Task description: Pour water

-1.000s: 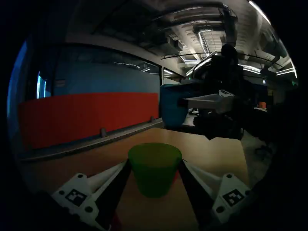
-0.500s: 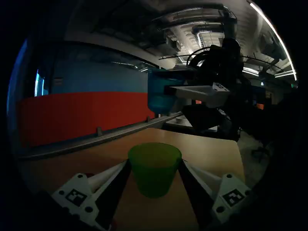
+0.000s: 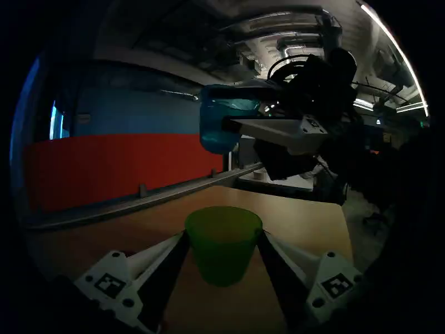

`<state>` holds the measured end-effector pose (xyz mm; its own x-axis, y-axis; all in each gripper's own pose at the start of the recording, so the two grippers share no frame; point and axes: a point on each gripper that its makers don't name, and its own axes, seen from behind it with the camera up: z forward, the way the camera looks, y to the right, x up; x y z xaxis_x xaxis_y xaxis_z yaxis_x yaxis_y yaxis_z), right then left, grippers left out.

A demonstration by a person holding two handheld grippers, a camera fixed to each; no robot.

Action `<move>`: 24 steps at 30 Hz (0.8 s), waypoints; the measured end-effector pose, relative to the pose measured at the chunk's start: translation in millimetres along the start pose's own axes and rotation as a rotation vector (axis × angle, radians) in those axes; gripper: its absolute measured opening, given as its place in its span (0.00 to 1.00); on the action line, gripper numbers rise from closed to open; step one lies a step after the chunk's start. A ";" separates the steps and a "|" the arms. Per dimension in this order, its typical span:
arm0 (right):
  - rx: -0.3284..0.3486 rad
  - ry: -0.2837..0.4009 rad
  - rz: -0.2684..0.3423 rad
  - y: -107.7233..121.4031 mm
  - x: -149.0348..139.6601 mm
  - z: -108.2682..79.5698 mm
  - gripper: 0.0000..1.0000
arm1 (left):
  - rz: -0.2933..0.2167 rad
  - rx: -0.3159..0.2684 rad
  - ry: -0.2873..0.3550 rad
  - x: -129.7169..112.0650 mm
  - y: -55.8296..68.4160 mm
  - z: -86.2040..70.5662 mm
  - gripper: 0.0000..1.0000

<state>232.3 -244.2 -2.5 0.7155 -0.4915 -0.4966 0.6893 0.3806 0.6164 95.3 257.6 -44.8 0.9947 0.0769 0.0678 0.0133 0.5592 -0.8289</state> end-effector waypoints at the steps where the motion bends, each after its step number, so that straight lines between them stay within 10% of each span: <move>1: -0.002 -0.001 -0.016 0.3 0.8 1.3 0.92 | 0.000 0.000 0.000 0.4 0.1 -0.2 0.86; 24: -0.024 -0.021 -0.260 2.0 13.5 17.9 0.92 | 0.001 -0.012 0.006 4.4 2.6 -1.4 0.86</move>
<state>241.2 -264.1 3.0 0.5113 -0.5912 -0.6238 0.8525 0.2572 0.4550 99.9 258.2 -47.4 0.9953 0.0728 0.0637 0.0134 0.5489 -0.8358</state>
